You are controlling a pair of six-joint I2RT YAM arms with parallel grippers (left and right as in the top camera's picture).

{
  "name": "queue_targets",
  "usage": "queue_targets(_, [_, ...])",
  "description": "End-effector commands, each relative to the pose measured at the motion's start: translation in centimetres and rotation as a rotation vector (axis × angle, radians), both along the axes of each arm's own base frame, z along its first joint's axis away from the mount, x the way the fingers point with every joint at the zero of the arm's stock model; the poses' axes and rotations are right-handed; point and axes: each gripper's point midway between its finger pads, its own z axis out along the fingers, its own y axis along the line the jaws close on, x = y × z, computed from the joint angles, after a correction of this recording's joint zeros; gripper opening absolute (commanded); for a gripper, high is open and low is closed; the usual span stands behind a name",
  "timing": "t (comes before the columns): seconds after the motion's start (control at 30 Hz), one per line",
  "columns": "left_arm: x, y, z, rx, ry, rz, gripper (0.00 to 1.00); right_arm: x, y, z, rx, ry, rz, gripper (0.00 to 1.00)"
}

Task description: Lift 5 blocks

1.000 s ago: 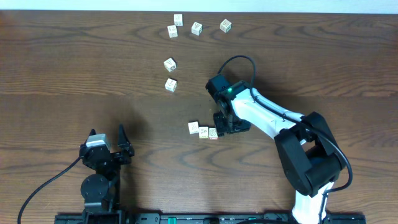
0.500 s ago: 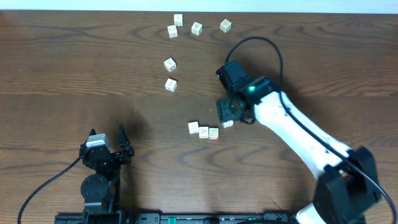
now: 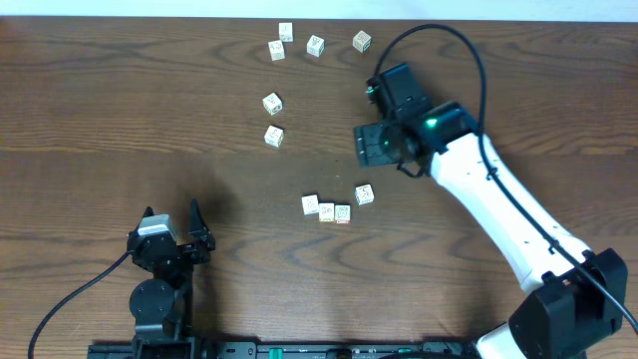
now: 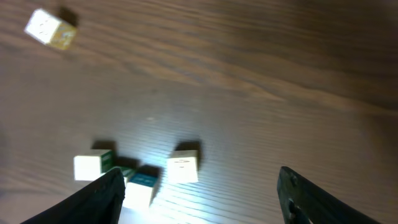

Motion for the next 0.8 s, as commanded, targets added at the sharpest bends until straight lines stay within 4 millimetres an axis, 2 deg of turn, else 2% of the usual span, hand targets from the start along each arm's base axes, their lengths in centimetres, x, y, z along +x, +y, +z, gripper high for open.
queue_targets(0.0, [-0.1, 0.2, -1.7, 0.013, 0.049, 0.013, 0.76, 0.8, -2.0, 1.1, 0.013, -0.008, -0.041, 0.73])
queue_targets(0.07, [-0.1, 0.1, -1.7, 0.012, 0.05, 0.003, 0.76, 0.8, -2.9, 1.0, 0.0, 0.001, -0.043, 0.73])
queue_targets(0.13, [-0.1, 0.3, -1.7, 0.012, 0.049, 0.014, 0.76, 0.7, -3.8, 0.8, -0.027, 0.011, -0.021, 0.67])
queue_targets(0.23, [0.1, -2.3, -1.5, -0.011, 0.037, -0.135, 0.76, 0.5, -4.4, 0.7, -0.045, 0.025, -0.006, 0.63])
queue_targets(0.27, [0.1, -3.5, -1.4, -0.005, 0.04, -0.203, 0.76, 0.6, -4.5, 0.7, -0.044, 0.026, -0.008, 0.65])
queue_targets(0.33, [-0.1, -4.5, -1.7, -0.042, 0.072, -0.259, 0.76, 0.6, -4.5, 0.7, -0.041, 0.024, -0.01, 0.71])
queue_targets(0.47, [0.1, -4.3, -2.1, -0.101, 0.147, -0.235, 0.76, 0.8, -5.0, 0.7, -0.045, 0.024, -0.021, 0.74])
queue_targets(0.63, [2.2, -4.2, 0.0, -0.101, 0.227, -0.234, 0.76, 1.7, -7.2, 1.5, -0.047, 0.011, -0.062, 0.8])
queue_targets(0.77, [5.8, -4.6, 1.4, -0.117, 0.363, -0.251, 0.76, 2.5, -9.0, 3.9, 0.045, 0.004, -0.112, 0.81])
